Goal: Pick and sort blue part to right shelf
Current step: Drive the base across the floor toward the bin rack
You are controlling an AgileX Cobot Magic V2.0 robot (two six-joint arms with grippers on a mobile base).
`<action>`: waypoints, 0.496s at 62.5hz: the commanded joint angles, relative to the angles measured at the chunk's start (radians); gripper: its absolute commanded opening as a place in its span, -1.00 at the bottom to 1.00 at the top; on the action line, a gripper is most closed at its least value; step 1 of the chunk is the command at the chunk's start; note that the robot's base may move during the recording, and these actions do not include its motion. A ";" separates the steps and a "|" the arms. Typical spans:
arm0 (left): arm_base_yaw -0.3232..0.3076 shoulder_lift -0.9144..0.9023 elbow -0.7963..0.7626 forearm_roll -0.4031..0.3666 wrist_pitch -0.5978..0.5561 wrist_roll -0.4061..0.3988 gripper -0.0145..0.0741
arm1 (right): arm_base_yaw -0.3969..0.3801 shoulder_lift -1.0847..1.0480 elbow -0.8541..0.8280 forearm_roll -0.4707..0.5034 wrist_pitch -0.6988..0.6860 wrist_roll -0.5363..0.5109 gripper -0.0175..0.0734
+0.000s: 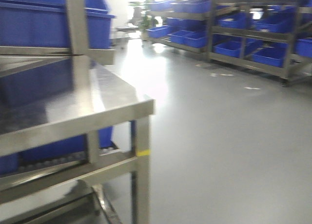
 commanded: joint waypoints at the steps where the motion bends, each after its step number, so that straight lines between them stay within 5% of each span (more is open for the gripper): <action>1: -0.007 -0.006 -0.026 0.008 -0.095 0.000 -0.06 | -0.003 -0.010 -0.033 -0.029 -0.082 -0.005 -0.21; 31: -0.007 -0.006 -0.026 0.008 -0.095 0.000 -0.06 | -0.003 -0.010 -0.033 -0.029 -0.083 -0.005 -0.21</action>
